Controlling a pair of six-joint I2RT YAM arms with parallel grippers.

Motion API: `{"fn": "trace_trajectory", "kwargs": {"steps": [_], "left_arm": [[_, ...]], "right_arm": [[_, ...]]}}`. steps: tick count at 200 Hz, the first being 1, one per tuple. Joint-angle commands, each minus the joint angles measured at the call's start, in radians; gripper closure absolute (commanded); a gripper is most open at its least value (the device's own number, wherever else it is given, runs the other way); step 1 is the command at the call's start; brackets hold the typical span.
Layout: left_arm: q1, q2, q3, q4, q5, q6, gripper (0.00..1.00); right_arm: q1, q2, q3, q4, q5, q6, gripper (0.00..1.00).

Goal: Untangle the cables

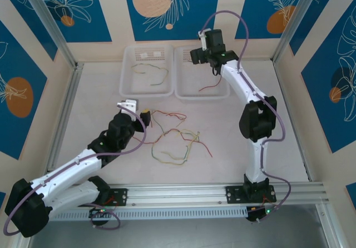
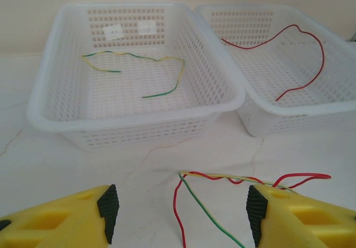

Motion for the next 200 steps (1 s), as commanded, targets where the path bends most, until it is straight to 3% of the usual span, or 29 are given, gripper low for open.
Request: {"fn": "trace_trajectory", "kwargs": {"steps": [1,39,60,104,129,156,200], "left_arm": [[-0.010,-0.006,0.017,-0.022,-0.031,0.010,0.33],[-0.006,0.027,0.028,-0.001,0.049,0.034,0.30],[-0.002,0.068,0.056,0.009,0.152,0.082,0.28],[0.003,0.205,0.156,0.004,0.404,0.161,0.29],[0.004,0.281,0.195,0.026,0.486,0.177,0.29],[0.003,0.387,0.260,-0.020,0.440,0.179,0.29],[0.004,0.553,0.416,-0.113,0.394,0.255,0.31]], "right_arm": [[-0.002,-0.178,-0.056,-0.034,-0.025,0.049,0.04],[0.007,-0.548,-0.567,0.228,-0.323,0.153,0.08],[-0.001,-0.734,-0.846,0.337,-0.473,0.224,0.11],[0.002,-0.968,-1.175,0.340,-0.619,0.284,0.23],[0.013,-1.038,-1.326,0.389,-0.597,0.357,0.26],[0.015,-1.030,-1.425,0.480,-0.479,0.465,0.27],[0.013,-0.981,-1.421,0.574,-0.343,0.493,0.27]]}}
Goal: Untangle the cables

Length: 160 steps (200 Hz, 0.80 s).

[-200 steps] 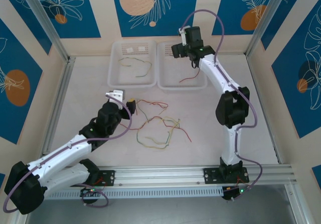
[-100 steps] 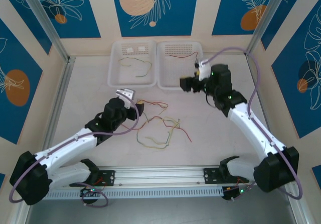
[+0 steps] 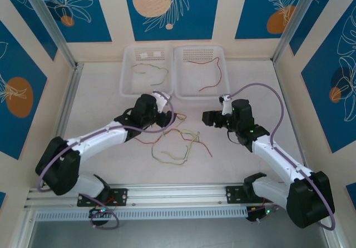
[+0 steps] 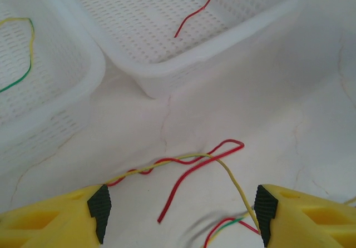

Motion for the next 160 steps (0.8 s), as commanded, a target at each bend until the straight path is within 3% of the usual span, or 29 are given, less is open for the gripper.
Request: {"fn": "trace_trajectory", "kwargs": {"steps": [1,34,66,160], "left_arm": [[0.002,0.052,0.081,-0.056,-0.020,0.065,0.31],[0.009,0.120,0.167,-0.114,0.016,0.118,0.36],[0.007,0.157,0.258,-0.253,0.174,0.194,0.37],[0.008,0.315,0.375,-0.364,0.166,0.293,0.29]], "right_arm": [[0.002,0.007,0.010,0.115,0.092,0.049,0.27],[0.003,0.019,0.039,0.129,0.113,0.068,0.27],[0.002,0.005,0.031,0.141,0.133,0.078,0.26],[0.006,-0.016,0.022,0.177,0.150,0.093,0.26]]}}
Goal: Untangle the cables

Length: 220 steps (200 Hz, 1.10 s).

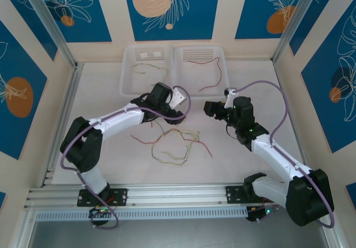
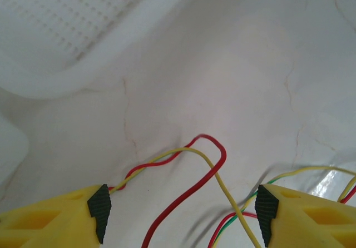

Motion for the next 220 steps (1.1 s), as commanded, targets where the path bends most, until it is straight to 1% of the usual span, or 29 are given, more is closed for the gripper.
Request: {"fn": "trace_trajectory", "kwargs": {"steps": [1,33,46,72,85,94,101,108,116,139,156,178,189,220], "left_arm": [[0.003,0.040,0.049,-0.050,0.018,0.045,0.29],[0.004,0.079,0.062,-0.044,-0.030,0.052,0.36],[0.005,0.087,0.065,-0.039,-0.025,0.057,0.43],[0.004,0.112,0.078,-0.039,-0.037,0.067,0.46],[0.005,0.123,0.083,-0.039,-0.036,0.071,0.55],[0.004,0.128,0.084,-0.035,-0.037,0.072,0.63],[0.004,0.131,0.084,-0.033,-0.038,0.072,0.68],[0.004,0.132,0.087,-0.032,-0.041,0.071,0.69],[0.005,0.131,0.088,-0.032,-0.042,0.072,0.76],[0.004,0.121,0.090,-0.031,-0.041,0.072,0.81],[0.004,0.108,0.099,-0.043,-0.048,0.073,0.90],[0.005,0.077,0.104,-0.051,-0.049,0.064,0.94],[0.004,0.054,0.111,-0.065,-0.044,0.054,1.00],[0.004,-0.059,0.101,-0.062,-0.046,0.008,1.00]], "right_arm": [[0.007,-0.029,0.017,0.024,0.038,0.012,0.25],[0.008,-0.041,0.014,0.027,0.044,0.008,0.26],[0.008,-0.044,0.014,0.026,0.050,0.010,0.25],[0.009,-0.055,0.006,0.028,0.057,0.008,0.25],[0.009,-0.058,0.004,0.026,0.063,0.008,0.25],[0.010,-0.064,0.004,0.021,0.066,0.006,0.25],[0.010,-0.068,0.003,0.018,0.068,0.005,0.25],[0.009,-0.074,-0.002,0.016,0.070,0.004,0.25],[0.009,-0.081,-0.004,0.015,0.069,0.004,0.24],[0.009,-0.112,-0.016,0.013,0.080,0.007,0.22],[0.010,-0.136,-0.017,0.010,0.081,0.005,0.22],[0.012,-0.147,-0.006,-0.009,0.075,0.000,0.22],[0.013,-0.149,0.004,-0.019,0.066,0.001,0.22],[0.018,-0.149,0.032,-0.047,0.040,0.005,0.22]]}}
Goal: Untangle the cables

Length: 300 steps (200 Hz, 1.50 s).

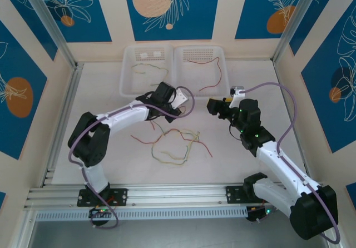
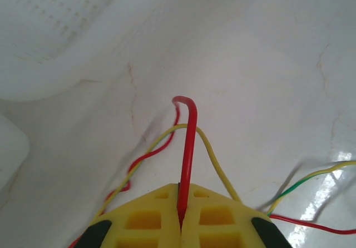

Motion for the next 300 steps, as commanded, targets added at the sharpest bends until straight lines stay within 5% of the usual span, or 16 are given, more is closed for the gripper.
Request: {"fn": "trace_trajectory", "kwargs": {"steps": [1,76,150,206,266,300], "left_arm": [[0.005,-0.129,0.028,-0.007,-0.002,-0.040,1.00],[0.005,-0.429,-0.098,0.119,-0.038,-0.101,1.00],[0.005,-0.555,-0.222,0.273,-0.028,-0.136,1.00],[0.005,-0.568,-0.231,0.284,-0.016,-0.135,1.00],[0.005,-0.613,-0.243,0.275,-0.017,-0.124,1.00],[0.004,-0.632,-0.257,0.276,-0.013,-0.119,1.00]], "right_arm": [[0.012,-0.011,0.037,-0.027,-0.008,0.005,0.22],[0.017,0.009,0.144,-0.057,-0.156,0.049,0.22],[0.030,0.183,0.378,-0.131,-0.490,0.098,0.28],[0.107,0.327,0.441,-0.224,-0.474,-0.097,0.19],[0.130,0.380,0.383,-0.074,-0.433,-0.216,0.24],[0.146,0.429,0.388,-0.066,-0.378,-0.266,0.15]]}}
